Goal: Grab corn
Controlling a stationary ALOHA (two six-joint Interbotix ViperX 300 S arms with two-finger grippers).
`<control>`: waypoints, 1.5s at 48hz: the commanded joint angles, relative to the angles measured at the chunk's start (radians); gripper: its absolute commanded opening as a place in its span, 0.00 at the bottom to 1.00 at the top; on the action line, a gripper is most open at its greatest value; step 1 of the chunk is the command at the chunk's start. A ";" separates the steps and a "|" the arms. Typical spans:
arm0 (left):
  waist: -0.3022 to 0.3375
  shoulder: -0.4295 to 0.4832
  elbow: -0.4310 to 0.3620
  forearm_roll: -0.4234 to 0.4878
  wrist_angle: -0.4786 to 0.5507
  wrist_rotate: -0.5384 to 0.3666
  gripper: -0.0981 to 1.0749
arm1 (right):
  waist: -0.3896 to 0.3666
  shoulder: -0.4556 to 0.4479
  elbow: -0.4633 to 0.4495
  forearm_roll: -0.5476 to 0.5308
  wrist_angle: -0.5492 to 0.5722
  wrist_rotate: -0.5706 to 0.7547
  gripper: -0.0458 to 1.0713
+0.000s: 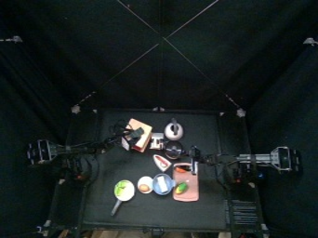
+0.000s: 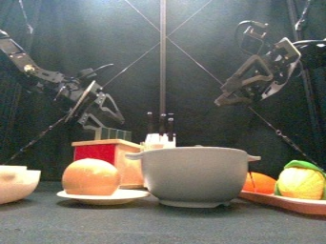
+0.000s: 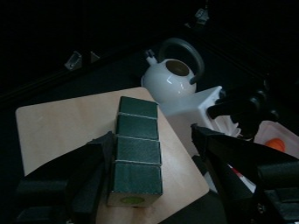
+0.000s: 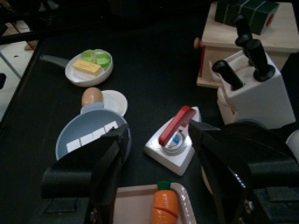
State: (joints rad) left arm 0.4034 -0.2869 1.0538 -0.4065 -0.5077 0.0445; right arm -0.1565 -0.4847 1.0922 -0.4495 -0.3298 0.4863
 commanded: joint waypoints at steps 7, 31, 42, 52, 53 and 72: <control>-0.023 -0.074 -0.012 0.037 -0.014 0.005 0.95 | 0.026 -0.005 -0.009 0.002 -0.008 0.002 0.85; -0.106 -0.181 -0.028 0.202 0.034 0.011 0.95 | 0.086 -0.003 -0.066 0.118 0.041 0.009 0.84; -0.135 -0.201 -0.049 0.233 0.057 0.008 0.95 | 0.137 0.000 -0.206 0.327 0.302 0.006 0.84; -0.137 -0.264 -0.023 0.235 0.137 0.009 0.95 | 0.135 0.009 -0.325 0.420 0.543 0.008 0.84; -0.135 -0.270 -0.017 0.235 0.143 0.009 0.95 | 0.133 0.012 -0.331 0.426 0.560 0.009 0.84; -0.127 -0.393 0.054 0.233 0.160 0.009 0.95 | 0.206 0.106 -0.365 0.526 0.752 0.006 0.84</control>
State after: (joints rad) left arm 0.2730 -0.6657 1.1167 -0.1749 -0.3421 0.0522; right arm 0.0107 -0.3743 0.7440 0.0936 0.3988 0.4955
